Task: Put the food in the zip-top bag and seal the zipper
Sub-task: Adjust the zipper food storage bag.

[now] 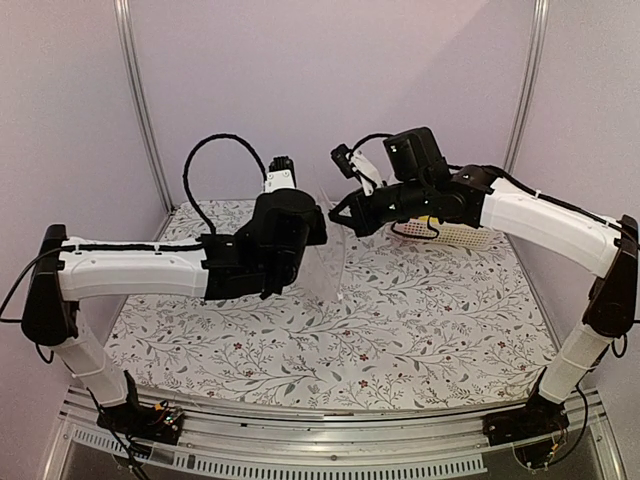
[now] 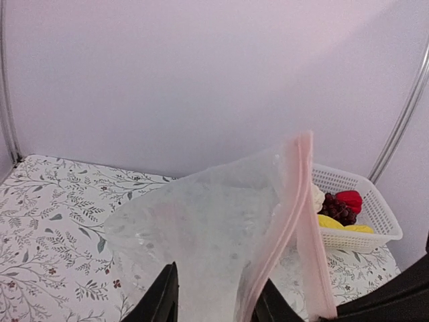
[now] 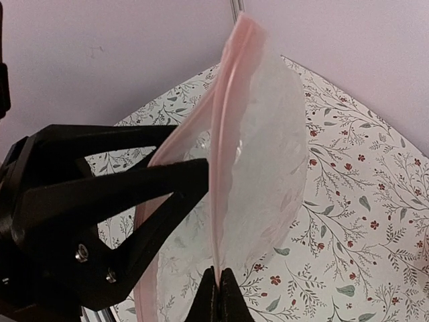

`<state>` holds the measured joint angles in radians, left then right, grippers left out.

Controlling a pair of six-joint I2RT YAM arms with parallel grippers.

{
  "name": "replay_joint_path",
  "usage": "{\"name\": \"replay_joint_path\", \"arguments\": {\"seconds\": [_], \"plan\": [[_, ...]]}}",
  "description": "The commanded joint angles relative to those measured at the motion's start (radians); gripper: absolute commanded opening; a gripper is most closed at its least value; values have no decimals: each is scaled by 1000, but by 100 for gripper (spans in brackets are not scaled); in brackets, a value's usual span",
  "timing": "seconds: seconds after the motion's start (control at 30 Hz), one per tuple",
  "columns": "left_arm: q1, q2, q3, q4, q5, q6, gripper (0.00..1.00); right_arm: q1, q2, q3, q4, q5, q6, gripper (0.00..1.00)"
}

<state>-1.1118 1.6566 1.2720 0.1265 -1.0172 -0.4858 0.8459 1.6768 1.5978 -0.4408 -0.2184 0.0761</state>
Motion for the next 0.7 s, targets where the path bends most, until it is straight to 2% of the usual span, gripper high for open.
{"name": "replay_joint_path", "arguments": {"seconds": [0.0, 0.13, 0.3, 0.37, 0.4, 0.67], "plan": [[46, -34, -8, 74, 0, 79, 35, 14, -15, -23, -7, -21, -38, 0], [62, -27, 13, 100, 18, 130, 34, 16, -19, -31, -12, -26, -48, 0], [69, -38, 14, 132, 8, 168, 19, 16, -27, -41, -13, 15, -51, 0], [70, -54, -4, 152, -1, 178, 5, 16, -33, -43, -14, 64, -53, 0], [71, -63, -16, 162, -4, 179, 2, 15, -37, -45, -11, 94, -52, 0], [72, -98, -58, 148, -2, 159, 0, 2, -84, -31, 5, 199, -44, 0]]}}
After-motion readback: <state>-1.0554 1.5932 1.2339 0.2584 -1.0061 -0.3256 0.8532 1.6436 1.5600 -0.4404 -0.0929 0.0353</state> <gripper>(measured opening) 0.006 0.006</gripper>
